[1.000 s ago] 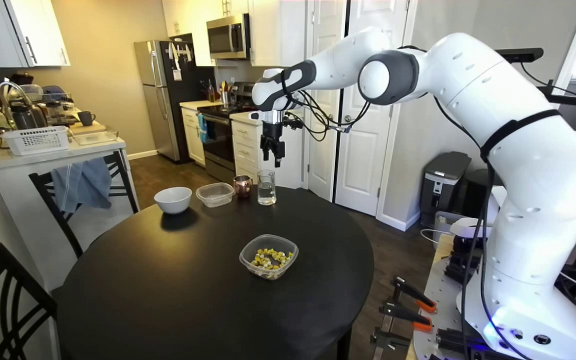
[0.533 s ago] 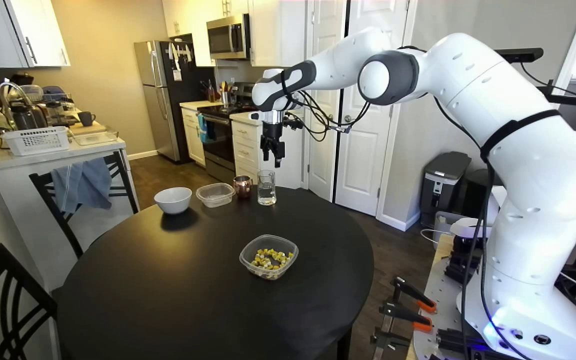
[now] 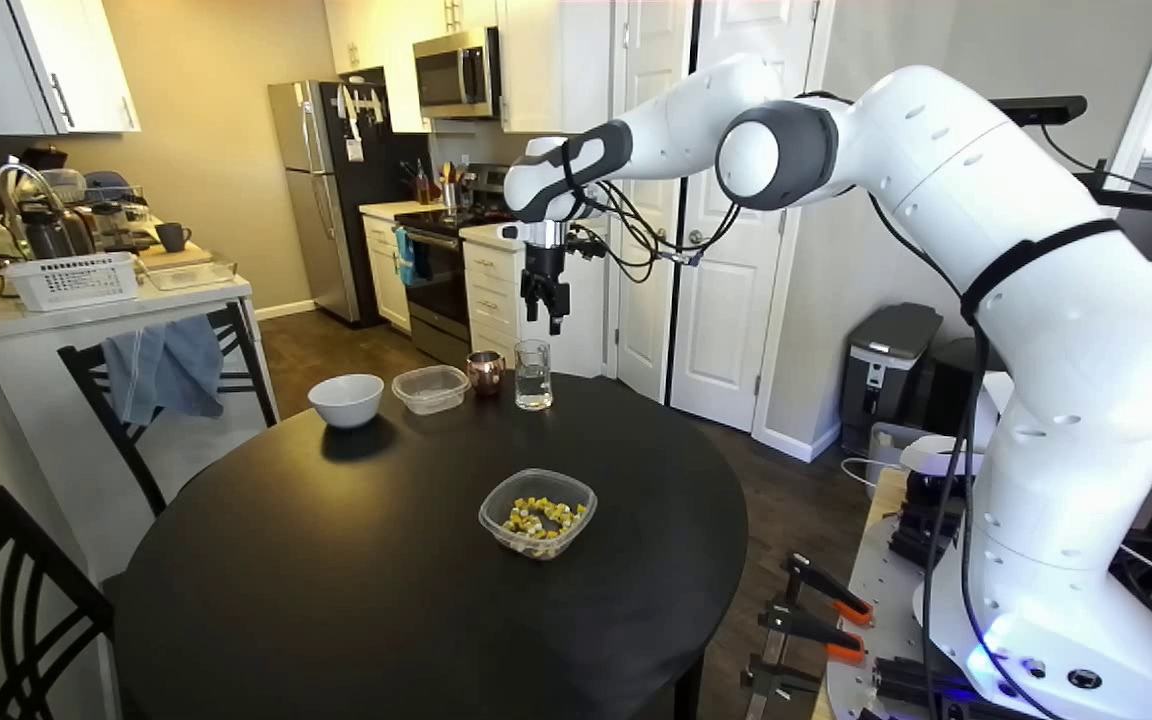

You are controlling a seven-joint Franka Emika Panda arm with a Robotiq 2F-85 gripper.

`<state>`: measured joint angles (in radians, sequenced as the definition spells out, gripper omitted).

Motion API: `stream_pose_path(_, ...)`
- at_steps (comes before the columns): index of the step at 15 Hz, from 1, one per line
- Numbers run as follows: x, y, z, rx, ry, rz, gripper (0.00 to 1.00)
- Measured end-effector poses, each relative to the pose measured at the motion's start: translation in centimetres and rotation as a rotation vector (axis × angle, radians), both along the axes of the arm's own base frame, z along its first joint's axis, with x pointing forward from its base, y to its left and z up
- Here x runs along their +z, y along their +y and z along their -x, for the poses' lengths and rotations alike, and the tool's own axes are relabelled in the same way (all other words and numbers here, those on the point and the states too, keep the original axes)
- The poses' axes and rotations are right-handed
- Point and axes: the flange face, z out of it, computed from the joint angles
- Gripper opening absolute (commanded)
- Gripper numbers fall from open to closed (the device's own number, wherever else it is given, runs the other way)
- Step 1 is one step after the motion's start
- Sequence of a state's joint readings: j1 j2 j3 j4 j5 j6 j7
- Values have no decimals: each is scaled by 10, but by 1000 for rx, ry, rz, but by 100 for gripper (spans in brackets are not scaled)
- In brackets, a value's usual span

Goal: Pour the contents of the lunchbox onto the table

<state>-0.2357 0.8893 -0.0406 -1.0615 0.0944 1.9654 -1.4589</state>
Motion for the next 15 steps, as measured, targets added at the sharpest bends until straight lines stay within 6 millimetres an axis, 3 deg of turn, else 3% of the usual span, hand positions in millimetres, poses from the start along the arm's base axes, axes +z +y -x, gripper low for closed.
stream_pose_path(6, 1, 3, -2, 3, -7, -6, 100)
stream_pose_path(8, 4, 17, -6, 2, -21, -10, 100)
stream_pose_path(11, -5, 69, -15, -40, -30, -32, 100)
stream_pose_path(15, -39, 144, -14, -183, -20, -43, 100)
